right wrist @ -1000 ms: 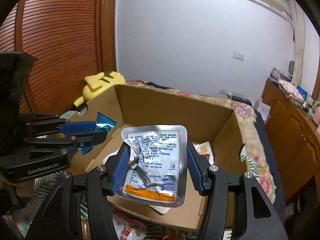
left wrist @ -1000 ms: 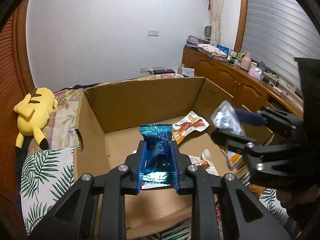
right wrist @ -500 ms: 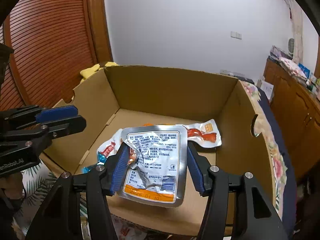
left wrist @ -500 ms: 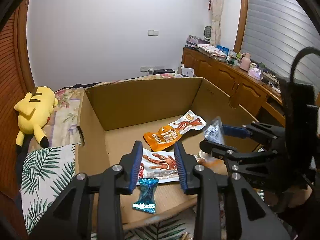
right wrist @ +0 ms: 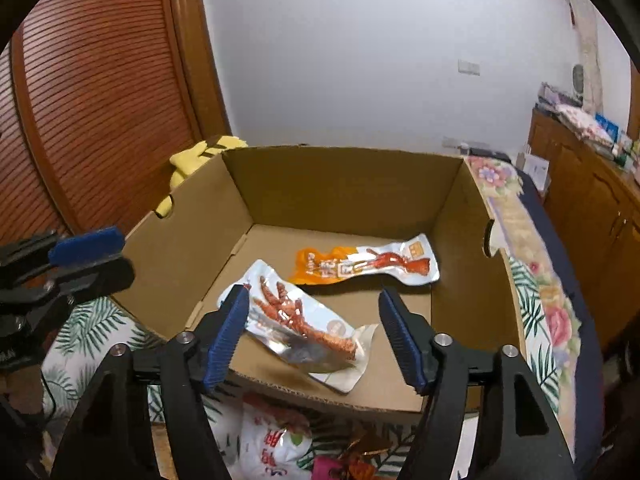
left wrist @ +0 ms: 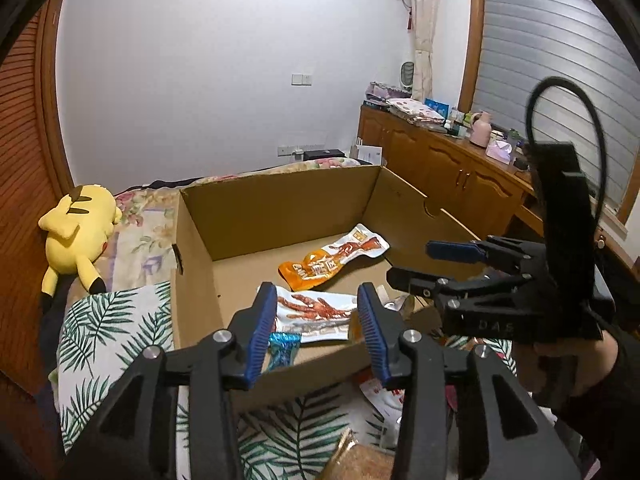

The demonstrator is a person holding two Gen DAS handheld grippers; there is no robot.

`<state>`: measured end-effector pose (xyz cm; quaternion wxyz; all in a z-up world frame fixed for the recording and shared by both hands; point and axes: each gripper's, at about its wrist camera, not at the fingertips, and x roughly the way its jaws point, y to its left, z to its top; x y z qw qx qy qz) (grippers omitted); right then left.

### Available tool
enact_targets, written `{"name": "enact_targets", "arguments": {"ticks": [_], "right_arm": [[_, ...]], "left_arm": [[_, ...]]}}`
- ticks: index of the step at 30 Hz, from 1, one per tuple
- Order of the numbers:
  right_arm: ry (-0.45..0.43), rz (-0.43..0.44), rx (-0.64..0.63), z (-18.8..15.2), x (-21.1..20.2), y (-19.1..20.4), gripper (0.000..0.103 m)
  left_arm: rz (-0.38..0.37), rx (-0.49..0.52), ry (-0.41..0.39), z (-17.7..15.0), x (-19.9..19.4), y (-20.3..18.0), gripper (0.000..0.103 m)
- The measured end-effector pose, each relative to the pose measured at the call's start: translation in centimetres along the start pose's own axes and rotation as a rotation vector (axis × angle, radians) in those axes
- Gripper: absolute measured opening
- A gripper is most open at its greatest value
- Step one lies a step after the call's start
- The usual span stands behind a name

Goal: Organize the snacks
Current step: 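Withdraw both tools from the box toward the remaining snacks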

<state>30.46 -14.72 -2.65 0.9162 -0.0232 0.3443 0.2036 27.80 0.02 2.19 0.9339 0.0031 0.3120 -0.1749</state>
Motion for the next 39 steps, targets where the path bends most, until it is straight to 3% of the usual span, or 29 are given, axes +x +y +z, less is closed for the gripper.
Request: {"name": "enact_targets", "arguments": {"ticks": [7, 16, 25, 39], "right_arm": [[-0.045, -0.020, 0.029, -1.5, -3.7, -0.1, 0.071], [-0.051, -0.097, 0.003, -7.3, -8.1, -0.2, 0.070], [0.012, -0.114, 0.104, -11.9, -7.6, -3.5, 0.070], [0.096, -0.016, 0.327, -15.4, -5.5, -5.5, 0.069]], "left_arm": [[-0.015, 0.009, 0.011, -1.7, -1.4, -1.5, 0.046], [-0.039, 0.008, 0.016, -4.1, -2.6, -3.7, 0.047], [-0.043, 0.013, 0.059, -6.3, -1.8, -5.5, 0.047], [-0.052, -0.003, 0.089, -7.9, -1.1, -5.8, 0.047]]}}
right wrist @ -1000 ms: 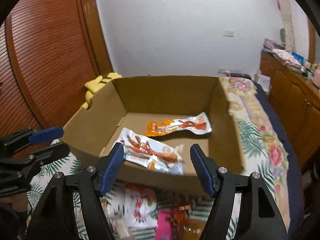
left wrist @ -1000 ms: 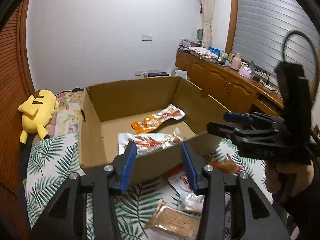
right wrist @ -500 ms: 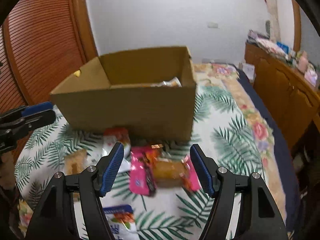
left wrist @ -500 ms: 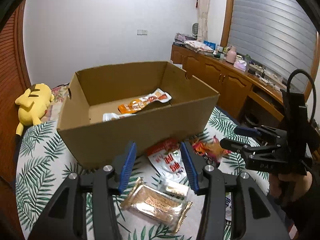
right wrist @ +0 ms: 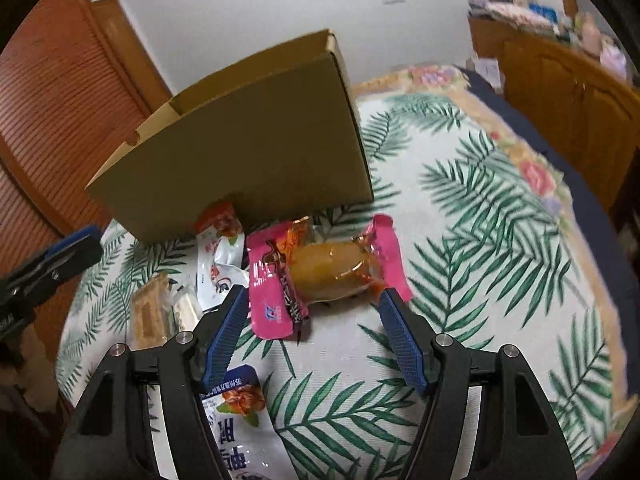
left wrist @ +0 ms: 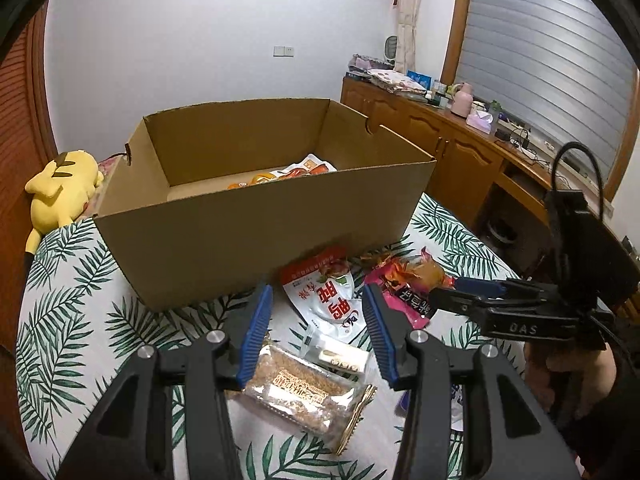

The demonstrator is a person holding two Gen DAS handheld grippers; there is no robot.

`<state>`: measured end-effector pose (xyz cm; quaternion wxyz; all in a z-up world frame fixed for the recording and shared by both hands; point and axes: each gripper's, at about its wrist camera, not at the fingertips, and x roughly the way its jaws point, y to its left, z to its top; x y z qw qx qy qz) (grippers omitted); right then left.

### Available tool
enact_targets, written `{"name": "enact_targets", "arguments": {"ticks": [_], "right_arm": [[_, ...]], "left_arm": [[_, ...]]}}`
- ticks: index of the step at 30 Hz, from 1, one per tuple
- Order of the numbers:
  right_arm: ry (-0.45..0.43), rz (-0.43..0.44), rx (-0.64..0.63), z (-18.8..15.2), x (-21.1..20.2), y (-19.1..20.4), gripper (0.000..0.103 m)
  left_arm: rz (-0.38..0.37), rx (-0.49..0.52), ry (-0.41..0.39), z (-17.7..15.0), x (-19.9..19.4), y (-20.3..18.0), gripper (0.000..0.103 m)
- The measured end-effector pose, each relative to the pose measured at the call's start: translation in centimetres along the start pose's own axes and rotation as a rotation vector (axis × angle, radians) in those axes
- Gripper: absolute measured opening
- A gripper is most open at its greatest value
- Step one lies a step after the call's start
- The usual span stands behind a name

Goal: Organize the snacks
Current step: 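Withdraw both tools from the box toward the remaining snacks, then grasp the white duck-neck pouch with left gripper while right grasps the pink-wrapped bread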

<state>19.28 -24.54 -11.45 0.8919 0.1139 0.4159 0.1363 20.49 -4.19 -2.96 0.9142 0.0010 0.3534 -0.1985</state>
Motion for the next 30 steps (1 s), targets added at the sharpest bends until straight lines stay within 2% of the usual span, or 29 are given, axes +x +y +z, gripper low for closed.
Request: {"name": "enact_targets", "arguments": {"ticks": [5, 12, 21, 30], "right_arm": [[0.012, 0.014, 0.056, 0.5, 0.8, -0.5, 0.069], [-0.003, -0.014, 0.079, 1.7, 1.2, -0.9, 0.069], [0.013, -0.113, 0.017, 2.4, 2.6, -1.0, 0.069], [0.031, -0.082, -0.076, 2.3, 3.2, -1.1, 0.070]], "left_arm": [[-0.005, -0.006, -0.003, -0.2, -0.3, 0.4, 0.047], [-0.008, -0.017, 0.000, -0.5, -0.1, 0.7, 0.047], [0.001, 0.000, 0.034, -0.7, 1.6, -0.3, 0.047], [0.011, -0.021, 0.087, 0.0, 5.0, -1.8, 0.047]]}}
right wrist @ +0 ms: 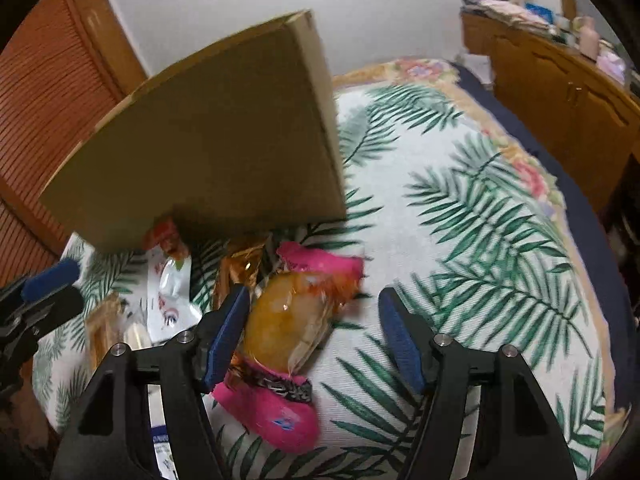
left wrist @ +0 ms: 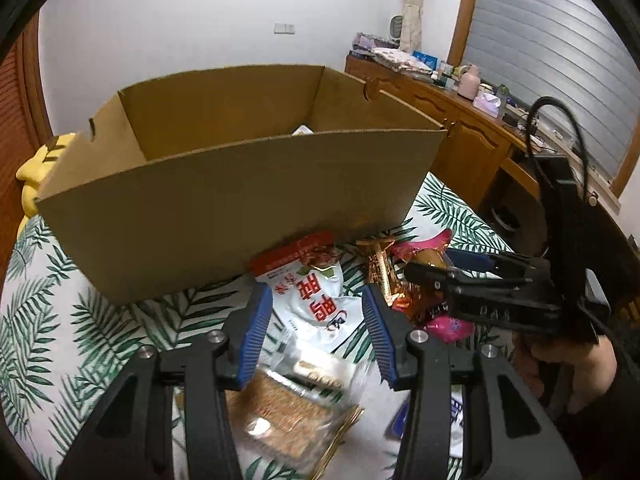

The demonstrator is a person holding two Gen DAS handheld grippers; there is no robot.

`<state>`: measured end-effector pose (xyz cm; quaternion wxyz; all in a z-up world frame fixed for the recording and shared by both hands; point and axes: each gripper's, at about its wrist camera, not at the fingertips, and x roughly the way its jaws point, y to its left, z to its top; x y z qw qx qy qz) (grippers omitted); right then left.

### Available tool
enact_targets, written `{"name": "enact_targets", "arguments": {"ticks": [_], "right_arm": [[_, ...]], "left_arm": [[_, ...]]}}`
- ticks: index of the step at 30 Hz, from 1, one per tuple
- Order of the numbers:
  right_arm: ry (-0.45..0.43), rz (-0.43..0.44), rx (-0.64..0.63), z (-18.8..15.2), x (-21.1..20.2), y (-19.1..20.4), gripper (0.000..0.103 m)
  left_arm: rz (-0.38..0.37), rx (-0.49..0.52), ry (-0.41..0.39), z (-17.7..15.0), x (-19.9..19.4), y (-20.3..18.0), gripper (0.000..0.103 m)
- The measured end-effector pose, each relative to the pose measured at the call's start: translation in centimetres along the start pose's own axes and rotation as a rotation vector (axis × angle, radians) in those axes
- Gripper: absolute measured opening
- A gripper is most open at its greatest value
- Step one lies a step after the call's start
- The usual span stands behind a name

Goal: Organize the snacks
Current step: 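Grasp the white duck-neck pouch with left gripper while right grasps the pink-wrapped bread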

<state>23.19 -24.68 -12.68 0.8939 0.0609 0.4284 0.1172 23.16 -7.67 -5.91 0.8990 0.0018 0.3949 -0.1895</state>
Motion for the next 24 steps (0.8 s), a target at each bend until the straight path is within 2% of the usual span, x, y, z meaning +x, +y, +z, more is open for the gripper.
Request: {"name": "enact_targets", "arguments": {"ticks": [7, 15, 24], "right_arm": [[-0.004, 0.022, -0.074, 0.0, 0.3, 0.2, 0.069], [-0.019, 0.039, -0.080, -0.3, 0.2, 0.0, 0.069], [-0.019, 0.039, -0.080, -0.3, 0.2, -0.1, 0.069]], "left_arm": [[0.052, -0.018, 0.046, 0.5, 2.7, -1.2, 0.047], [0.134, -0.037, 0.113, 0.7, 5.7, -1.5, 0.047], [0.150, -0.075, 0.146, 0.8, 7.5, -1.6, 0.051]]}}
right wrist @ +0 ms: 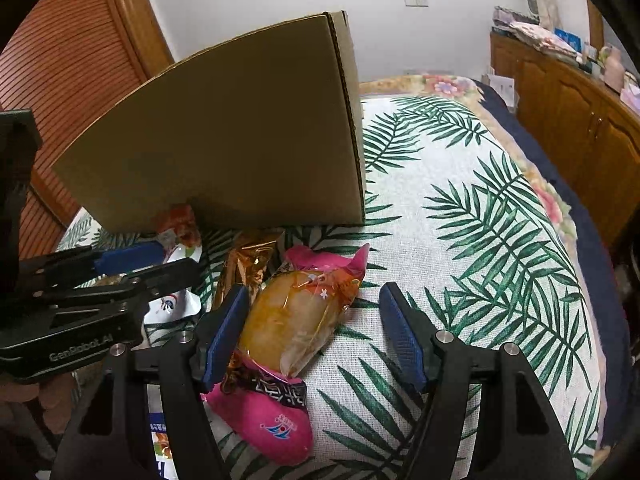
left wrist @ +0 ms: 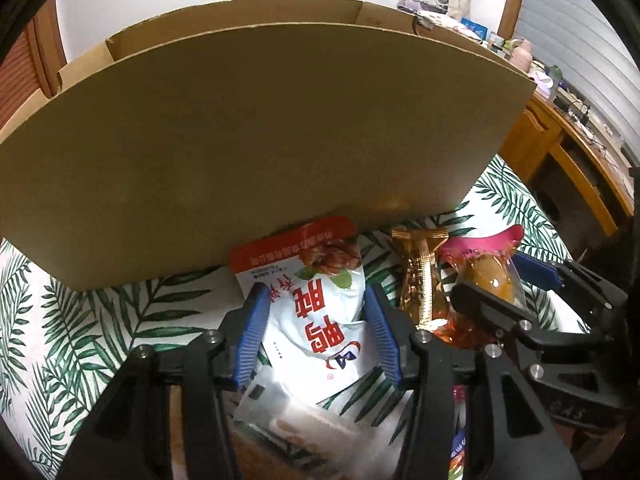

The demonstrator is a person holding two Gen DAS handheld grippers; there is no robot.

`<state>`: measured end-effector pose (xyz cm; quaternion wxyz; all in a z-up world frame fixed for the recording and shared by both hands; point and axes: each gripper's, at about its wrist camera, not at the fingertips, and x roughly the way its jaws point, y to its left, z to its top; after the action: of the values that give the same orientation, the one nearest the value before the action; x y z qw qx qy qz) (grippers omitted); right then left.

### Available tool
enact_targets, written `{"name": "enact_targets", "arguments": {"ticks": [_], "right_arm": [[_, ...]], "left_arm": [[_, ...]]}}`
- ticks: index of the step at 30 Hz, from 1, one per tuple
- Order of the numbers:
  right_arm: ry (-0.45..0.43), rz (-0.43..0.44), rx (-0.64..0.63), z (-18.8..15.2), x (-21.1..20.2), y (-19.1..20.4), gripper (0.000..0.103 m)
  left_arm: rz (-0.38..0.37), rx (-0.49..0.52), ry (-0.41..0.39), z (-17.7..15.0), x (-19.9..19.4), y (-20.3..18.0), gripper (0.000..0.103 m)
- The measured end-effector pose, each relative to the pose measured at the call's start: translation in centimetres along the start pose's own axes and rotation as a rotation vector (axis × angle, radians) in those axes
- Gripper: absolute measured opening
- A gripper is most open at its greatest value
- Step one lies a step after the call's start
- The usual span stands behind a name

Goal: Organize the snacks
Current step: 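Grasp the white duck-neck pouch with left gripper while right grasps the pink-wrapped bread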

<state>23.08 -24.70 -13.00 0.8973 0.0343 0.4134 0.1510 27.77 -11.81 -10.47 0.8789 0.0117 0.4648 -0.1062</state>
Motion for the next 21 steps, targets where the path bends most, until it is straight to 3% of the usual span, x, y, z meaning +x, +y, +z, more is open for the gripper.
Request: {"name": "enact_targets", "arguments": {"ticks": [6, 10, 21], "right_arm": [[-0.001, 0.003, 0.003, 0.0, 0.0, 0.0, 0.069], [-0.002, 0.005, 0.004, 0.0, 0.0, 0.0, 0.069], [-0.002, 0.002, -0.001, -0.1, 0.0, 0.0, 0.069]], "left_arm": [[0.040, 0.028, 0.014, -0.2, 0.9, -0.8, 0.056], [0.076, 0.025, 0.021, -0.3, 1.1, -1.3, 0.066], [0.059, 0.021, 0.048, -0.2, 1.2, -0.6, 0.067]]}}
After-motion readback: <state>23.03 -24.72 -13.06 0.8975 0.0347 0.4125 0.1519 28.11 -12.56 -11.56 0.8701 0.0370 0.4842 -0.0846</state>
